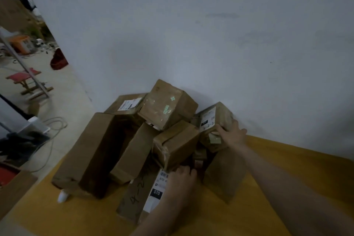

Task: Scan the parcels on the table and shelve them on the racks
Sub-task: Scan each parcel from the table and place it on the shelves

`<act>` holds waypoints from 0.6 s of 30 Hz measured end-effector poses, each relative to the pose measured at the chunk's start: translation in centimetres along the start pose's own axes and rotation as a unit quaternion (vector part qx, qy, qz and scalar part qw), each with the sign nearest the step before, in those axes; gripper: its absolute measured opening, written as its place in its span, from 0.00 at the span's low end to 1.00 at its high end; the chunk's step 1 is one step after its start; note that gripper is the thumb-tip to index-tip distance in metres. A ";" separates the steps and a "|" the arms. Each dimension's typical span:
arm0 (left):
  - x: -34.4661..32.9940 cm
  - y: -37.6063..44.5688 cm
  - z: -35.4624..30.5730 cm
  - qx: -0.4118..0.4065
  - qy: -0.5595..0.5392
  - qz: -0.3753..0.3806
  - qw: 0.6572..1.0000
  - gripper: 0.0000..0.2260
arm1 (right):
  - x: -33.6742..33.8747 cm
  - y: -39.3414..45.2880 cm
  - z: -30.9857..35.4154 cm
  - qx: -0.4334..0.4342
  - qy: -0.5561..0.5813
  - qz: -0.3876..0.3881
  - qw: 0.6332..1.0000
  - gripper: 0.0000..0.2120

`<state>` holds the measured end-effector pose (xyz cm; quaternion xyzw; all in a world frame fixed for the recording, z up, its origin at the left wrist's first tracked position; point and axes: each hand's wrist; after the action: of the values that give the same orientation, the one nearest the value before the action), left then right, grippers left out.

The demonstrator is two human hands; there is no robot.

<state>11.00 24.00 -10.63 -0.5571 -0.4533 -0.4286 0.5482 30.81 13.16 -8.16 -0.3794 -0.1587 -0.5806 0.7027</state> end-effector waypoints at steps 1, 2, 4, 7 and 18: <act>-0.4 0.0 0.4 0.000 -0.008 0.013 1.000 0.15 | -0.8 0.8 0.0 -0.011 0.008 -0.003 1.000 0.41; -0.7 0.0 0.8 -0.001 -0.015 0.020 1.000 0.15 | -1.6 1.6 -0.1 -0.014 0.011 -0.008 1.000 0.41; -0.8 -0.1 1.7 -0.002 -0.023 0.020 1.000 0.17 | -2.9 2.5 -0.3 -0.009 0.018 -0.026 0.999 0.39; -0.7 0.0 2.6 -0.010 -0.035 -0.006 0.999 0.16 | -3.1 2.7 -0.1 -0.011 0.039 -0.055 0.998 0.33; 4.8 1.6 -0.3 -0.018 -0.265 -0.112 0.958 0.21 | 5.3 -10.5 -4.6 0.014 0.355 -0.058 0.933 0.23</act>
<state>13.68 23.91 -6.26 -0.6056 -0.6342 -0.3326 0.3470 21.43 5.72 -4.02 -0.1294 0.0712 -0.7146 0.6837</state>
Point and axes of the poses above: each hand's wrist, its own y-axis towards the middle knuckle, its own x-axis out of the back of the hand, z = x × y, and after that the axes turned 5 degrees about -x, right-handed
